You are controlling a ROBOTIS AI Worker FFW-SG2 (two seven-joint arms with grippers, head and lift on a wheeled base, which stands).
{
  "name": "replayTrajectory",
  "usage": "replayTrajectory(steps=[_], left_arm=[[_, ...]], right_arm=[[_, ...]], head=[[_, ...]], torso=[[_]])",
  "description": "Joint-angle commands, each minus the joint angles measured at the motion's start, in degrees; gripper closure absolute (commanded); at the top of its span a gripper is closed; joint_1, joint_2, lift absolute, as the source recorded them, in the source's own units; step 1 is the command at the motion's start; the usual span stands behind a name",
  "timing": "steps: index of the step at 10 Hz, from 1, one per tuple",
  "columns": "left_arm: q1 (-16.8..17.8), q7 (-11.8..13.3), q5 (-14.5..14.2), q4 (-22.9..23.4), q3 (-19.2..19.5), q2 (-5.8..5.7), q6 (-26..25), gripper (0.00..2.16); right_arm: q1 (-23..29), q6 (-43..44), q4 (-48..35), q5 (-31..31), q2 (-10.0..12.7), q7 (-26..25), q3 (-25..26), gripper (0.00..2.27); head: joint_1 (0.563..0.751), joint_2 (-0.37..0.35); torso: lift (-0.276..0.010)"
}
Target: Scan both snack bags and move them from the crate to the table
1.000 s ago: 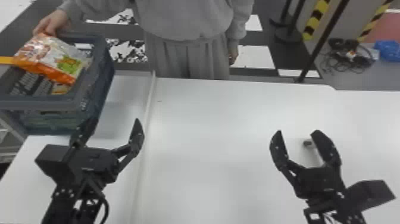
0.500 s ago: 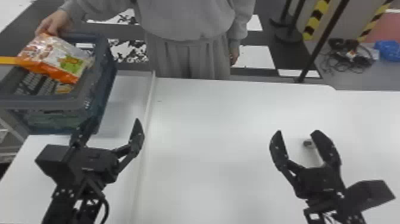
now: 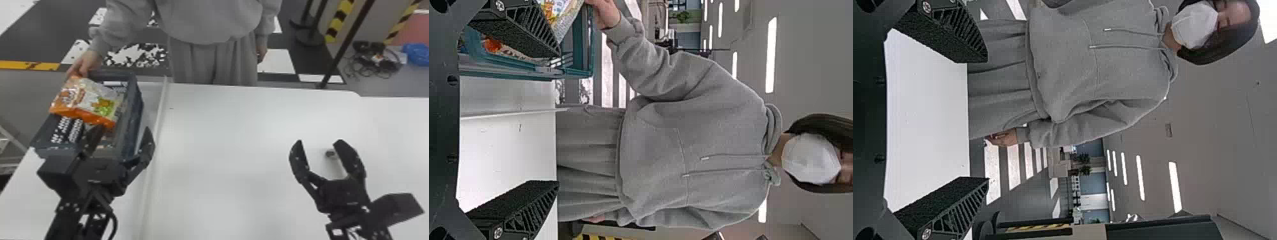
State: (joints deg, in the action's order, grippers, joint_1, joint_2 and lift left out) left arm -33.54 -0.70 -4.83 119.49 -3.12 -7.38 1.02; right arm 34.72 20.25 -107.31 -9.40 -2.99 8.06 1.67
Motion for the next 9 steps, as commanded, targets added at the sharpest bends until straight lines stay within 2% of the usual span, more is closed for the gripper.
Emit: replayTrajectory(steps=[1, 3, 5, 7, 8, 9], left_arm=[[-0.12, 0.0, -0.8, 0.13, 0.48, 0.0, 0.07, 0.08], [-0.38, 0.44, -2.64, 0.57, 2.85, 0.0, 0.07, 0.08], [-0.47, 0.61, -6.51, 2.24, 7.42, 0.35, -0.46, 0.09], [0.94, 0.88, -11.61, 3.82, 11.99, 0.61, -5.21, 0.1], [2.78, 0.88, -14.77, 3.73, 14.1, 0.88, -9.25, 0.1], [4.19, 0.17, -16.53, 3.21, 14.98, 1.23, -12.24, 0.12]], right_arm=[[0.0, 0.0, 0.09, 0.0, 0.0, 0.03, 0.0, 0.08], [0.0, 0.0, 0.09, 0.0, 0.0, -0.06, 0.0, 0.08], [0.0, 0.0, 0.18, 0.0, 0.0, 0.03, -0.09, 0.08], [0.0, 0.0, 0.18, 0.09, 0.0, 0.03, -0.26, 0.08], [0.0, 0.0, 0.18, 0.18, 0.0, 0.03, -0.26, 0.08], [0.0, 0.0, 0.18, 0.35, 0.0, 0.03, -0.44, 0.08]], head=[[0.695, -0.036], [0.695, -0.029], [0.695, 0.001], [0.695, 0.063], [0.695, 0.092], [0.695, 0.104]], torso=[[-0.088], [-0.088], [-0.088], [-0.088], [-0.088], [-0.088]])
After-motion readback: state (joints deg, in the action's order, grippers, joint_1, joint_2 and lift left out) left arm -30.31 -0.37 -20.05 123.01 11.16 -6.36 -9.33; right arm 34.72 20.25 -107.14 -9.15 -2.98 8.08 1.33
